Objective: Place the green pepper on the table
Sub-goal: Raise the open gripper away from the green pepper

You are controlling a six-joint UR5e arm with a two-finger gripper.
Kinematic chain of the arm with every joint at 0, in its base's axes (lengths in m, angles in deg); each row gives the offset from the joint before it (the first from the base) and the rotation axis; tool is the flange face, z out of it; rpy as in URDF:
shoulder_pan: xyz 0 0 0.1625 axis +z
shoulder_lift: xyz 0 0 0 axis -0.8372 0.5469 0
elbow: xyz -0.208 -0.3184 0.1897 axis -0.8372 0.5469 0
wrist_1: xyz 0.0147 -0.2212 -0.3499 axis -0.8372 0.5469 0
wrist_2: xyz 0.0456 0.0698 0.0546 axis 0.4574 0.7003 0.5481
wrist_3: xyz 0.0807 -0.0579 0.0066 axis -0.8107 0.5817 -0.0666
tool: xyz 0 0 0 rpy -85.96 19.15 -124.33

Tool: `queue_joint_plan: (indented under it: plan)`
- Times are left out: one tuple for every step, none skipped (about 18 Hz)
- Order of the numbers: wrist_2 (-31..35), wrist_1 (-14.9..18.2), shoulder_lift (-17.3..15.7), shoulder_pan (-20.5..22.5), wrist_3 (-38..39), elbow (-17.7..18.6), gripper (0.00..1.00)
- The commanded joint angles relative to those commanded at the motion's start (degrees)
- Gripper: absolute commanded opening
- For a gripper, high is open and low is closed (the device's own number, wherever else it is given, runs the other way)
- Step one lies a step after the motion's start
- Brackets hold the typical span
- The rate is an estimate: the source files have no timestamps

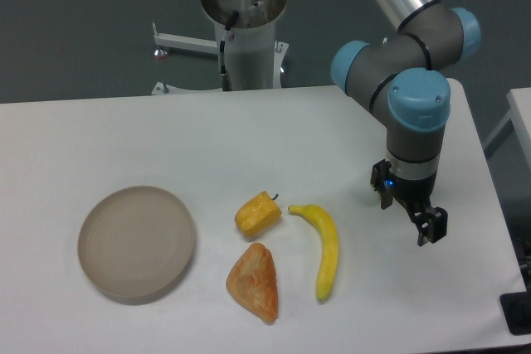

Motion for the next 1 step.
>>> queue_joint_plan:
  plan:
    - [0.0,0.0,0.1,0.0,0.1,0.1,1.00]
